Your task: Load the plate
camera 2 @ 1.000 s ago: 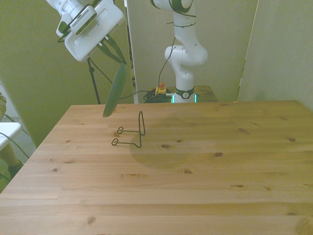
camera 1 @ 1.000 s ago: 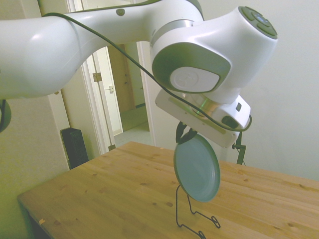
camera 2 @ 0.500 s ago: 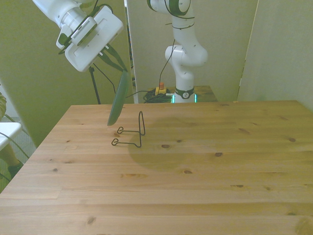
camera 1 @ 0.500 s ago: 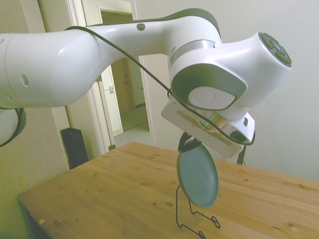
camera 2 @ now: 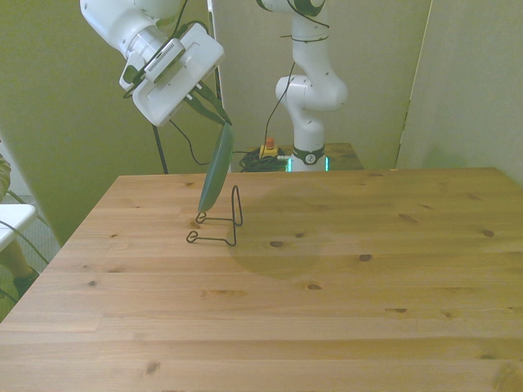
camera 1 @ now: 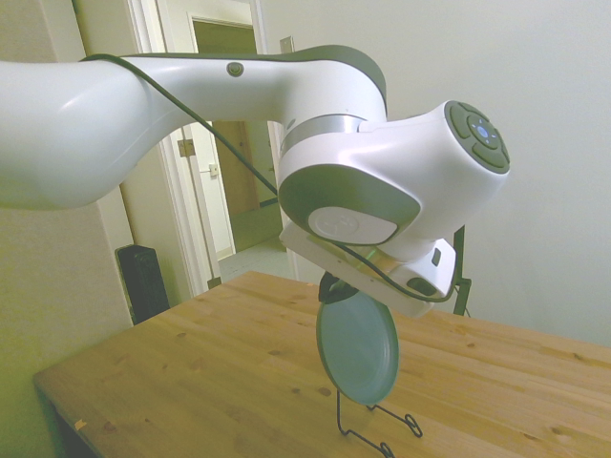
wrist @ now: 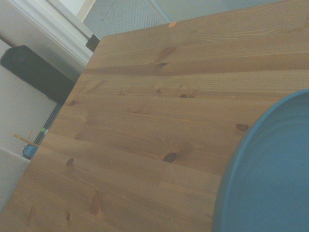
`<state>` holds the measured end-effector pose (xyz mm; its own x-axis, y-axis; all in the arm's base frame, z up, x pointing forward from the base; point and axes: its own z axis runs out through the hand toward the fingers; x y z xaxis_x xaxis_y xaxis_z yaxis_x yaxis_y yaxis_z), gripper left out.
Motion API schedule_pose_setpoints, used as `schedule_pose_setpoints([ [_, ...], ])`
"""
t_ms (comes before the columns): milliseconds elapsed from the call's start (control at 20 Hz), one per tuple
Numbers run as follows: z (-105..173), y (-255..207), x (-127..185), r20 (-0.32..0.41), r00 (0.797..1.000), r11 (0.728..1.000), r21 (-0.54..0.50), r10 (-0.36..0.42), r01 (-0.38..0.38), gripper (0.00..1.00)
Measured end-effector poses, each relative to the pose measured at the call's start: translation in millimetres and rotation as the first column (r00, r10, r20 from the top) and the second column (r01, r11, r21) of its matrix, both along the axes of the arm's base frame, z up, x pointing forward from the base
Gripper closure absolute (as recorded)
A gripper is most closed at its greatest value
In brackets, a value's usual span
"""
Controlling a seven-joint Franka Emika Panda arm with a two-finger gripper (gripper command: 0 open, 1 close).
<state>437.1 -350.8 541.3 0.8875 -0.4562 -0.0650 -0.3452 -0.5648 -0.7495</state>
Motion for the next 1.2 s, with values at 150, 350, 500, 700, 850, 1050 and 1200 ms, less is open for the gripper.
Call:
schedule_pose_setpoints([
  [150,0,-1,-1,0.007,1.000,1.000,-0.006,-0.007,0.007,1.00],
  [350,-2,-3,-2,0.018,1.000,1.000,-0.015,-0.007,0.007,1.00],
  [500,-9,-6,-3,0.020,1.000,1.000,-0.007,-0.003,0.003,1.00],
  [700,-15,-15,-10,0.034,0.999,1.000,0.010,0.008,-0.008,1.00],
  [850,-24,-17,-8,0.042,0.999,1.000,0.011,0.025,-0.025,1.00],
  [1050,-26,-16,-6,0.054,0.997,0.999,0.010,0.053,-0.054,1.00],
  [1200,-31,-18,-6,0.058,0.996,0.998,0.011,0.063,-0.063,1.00],
])
